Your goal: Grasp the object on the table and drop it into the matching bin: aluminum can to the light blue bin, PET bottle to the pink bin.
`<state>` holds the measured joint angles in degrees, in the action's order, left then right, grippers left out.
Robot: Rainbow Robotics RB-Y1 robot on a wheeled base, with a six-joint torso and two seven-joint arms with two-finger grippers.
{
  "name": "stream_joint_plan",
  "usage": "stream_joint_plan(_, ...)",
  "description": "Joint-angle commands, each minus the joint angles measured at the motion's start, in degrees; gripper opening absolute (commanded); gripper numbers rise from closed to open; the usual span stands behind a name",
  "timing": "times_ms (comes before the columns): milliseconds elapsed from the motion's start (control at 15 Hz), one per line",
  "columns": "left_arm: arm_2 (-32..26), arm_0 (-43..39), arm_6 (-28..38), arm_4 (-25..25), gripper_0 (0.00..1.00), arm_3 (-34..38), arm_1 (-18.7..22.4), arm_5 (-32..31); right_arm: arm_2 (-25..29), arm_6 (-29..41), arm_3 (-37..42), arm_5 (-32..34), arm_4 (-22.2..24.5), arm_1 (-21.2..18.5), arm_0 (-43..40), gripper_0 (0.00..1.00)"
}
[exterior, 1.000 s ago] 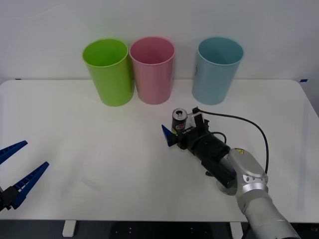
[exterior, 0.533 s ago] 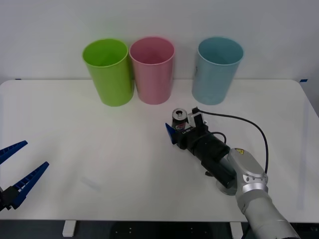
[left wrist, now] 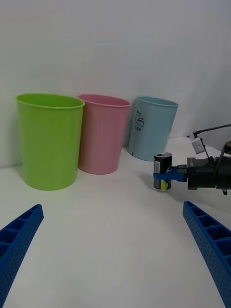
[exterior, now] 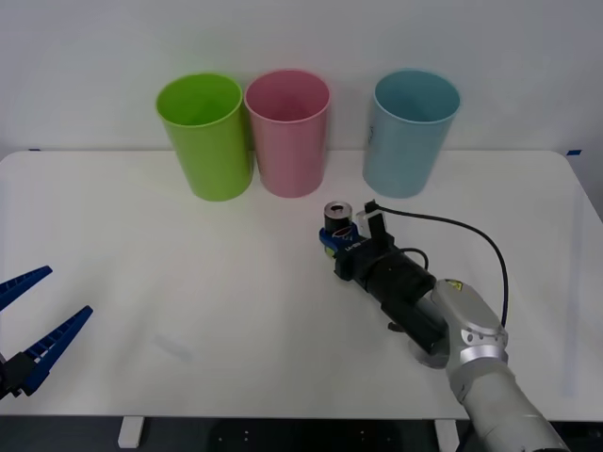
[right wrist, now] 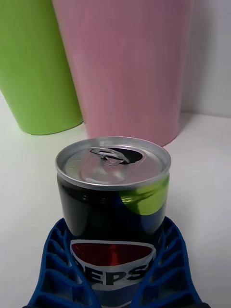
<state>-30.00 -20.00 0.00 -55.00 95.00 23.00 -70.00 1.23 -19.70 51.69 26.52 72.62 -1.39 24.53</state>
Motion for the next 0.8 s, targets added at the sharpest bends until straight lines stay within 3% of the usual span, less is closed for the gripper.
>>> stream_joint_plan(67,0.0,0.0,0.0,0.0,1.0,0.0,0.0,0.0,-0.09,0.27,0.69,-0.16,0.15,-0.19,-0.01,0.0)
stream_joint_plan(400,0.0,0.0,0.0,0.0,1.0,0.0,0.0,0.0,-0.17,1.85,7.72,5.03,0.15,-0.72,-2.38,0.0)
stream_joint_plan(800,0.0,0.0,0.0,0.0,1.0,0.0,0.0,0.0,-0.44,15.48,28.11,5.91,0.24,-6.7,-13.28,0.0)
